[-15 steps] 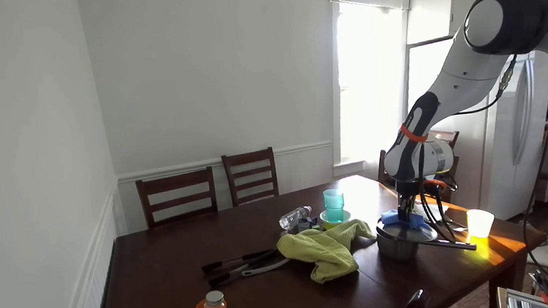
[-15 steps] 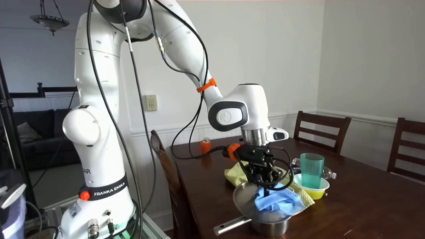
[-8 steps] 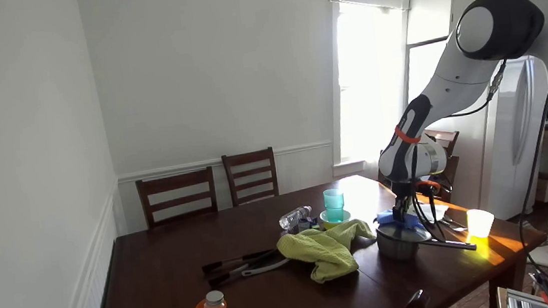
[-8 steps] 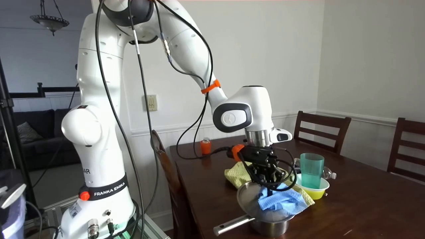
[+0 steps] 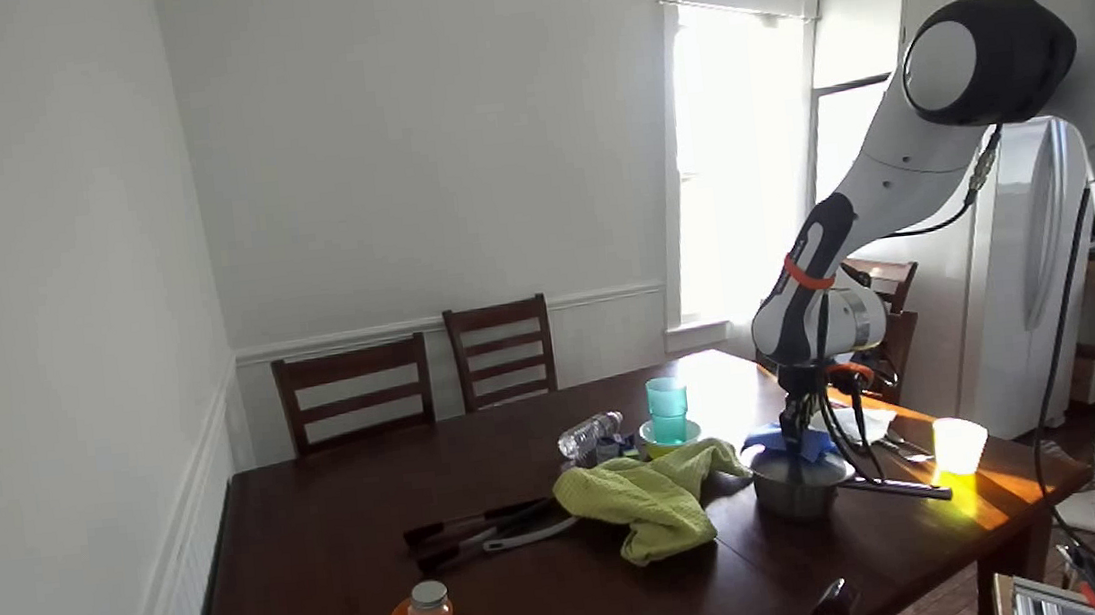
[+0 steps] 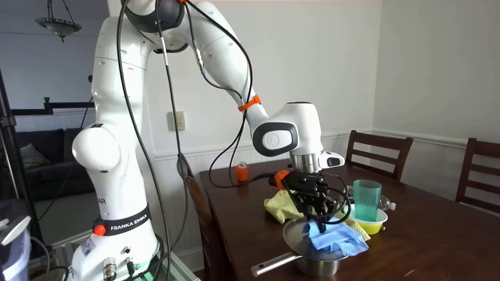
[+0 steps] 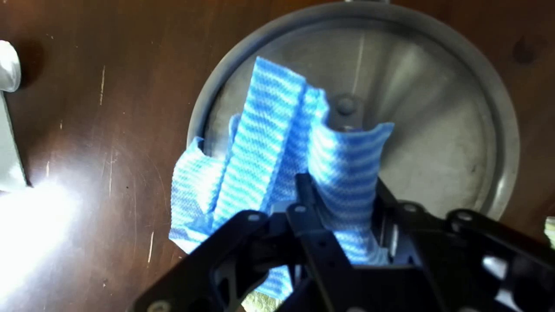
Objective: Use the blue towel to place the lid on the pot
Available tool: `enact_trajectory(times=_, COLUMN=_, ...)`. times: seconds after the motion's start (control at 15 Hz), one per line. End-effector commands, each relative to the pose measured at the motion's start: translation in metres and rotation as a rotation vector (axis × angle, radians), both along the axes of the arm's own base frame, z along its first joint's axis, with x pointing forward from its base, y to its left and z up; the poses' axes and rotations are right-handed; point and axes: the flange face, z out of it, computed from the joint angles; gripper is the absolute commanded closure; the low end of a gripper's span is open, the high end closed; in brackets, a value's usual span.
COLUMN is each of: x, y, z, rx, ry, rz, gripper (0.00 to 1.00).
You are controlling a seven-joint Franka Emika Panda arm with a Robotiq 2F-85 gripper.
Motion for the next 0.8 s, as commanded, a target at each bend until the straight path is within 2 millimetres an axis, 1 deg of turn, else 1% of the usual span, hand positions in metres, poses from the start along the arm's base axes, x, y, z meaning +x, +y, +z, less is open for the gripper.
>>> enact_trajectory(times=0.0, x=0.0032, y=-0.0065, z=0.0006, rx=-0.004, ry=-0.011, rz=-0.019, gripper=0.37)
enact_trajectory(times=0.07, x=0.0037, y=-0.0065, z=0.001, rx=-0.004, ry=-0.012, rz=-0.019, gripper=0.34)
enact_trajectory(times=0.2, x=0.0046, y=-0.0057, z=0.0014, rx=-0.004, ry=-0.013, rz=-0.017, gripper=0.31)
enact_trajectory(times=0.27, x=0.0052, y=-0.0054, z=0.0016, rx=-0.004, ry=-0.013, rz=-0.015, gripper=0.32)
enact_trajectory(times=0.47, x=0.0067, y=-0.0042, z=0.0036, rx=-0.007, ry=-0.017, rz=-0.011, gripper=0.23)
enact_trajectory(times=0.53, x=0.0073, y=-0.0037, z=0.0046, rx=-0.007, ry=-0.019, rz=-0.01, gripper=0.23)
enact_trajectory(times=0.6, x=0.0078, y=-0.0032, z=0.0058, rx=-0.01, ry=-0.02, rz=-0.009, gripper=0.21)
enact_trajectory(times=0.67, x=0.0083, y=-0.0026, z=0.007, rx=-0.011, ry=-0.021, rz=-0.008, gripper=0.23)
enact_trajectory(times=0.73, x=0.0087, y=-0.0023, z=0.0077, rx=-0.012, ry=-0.022, rz=-0.007, gripper=0.22)
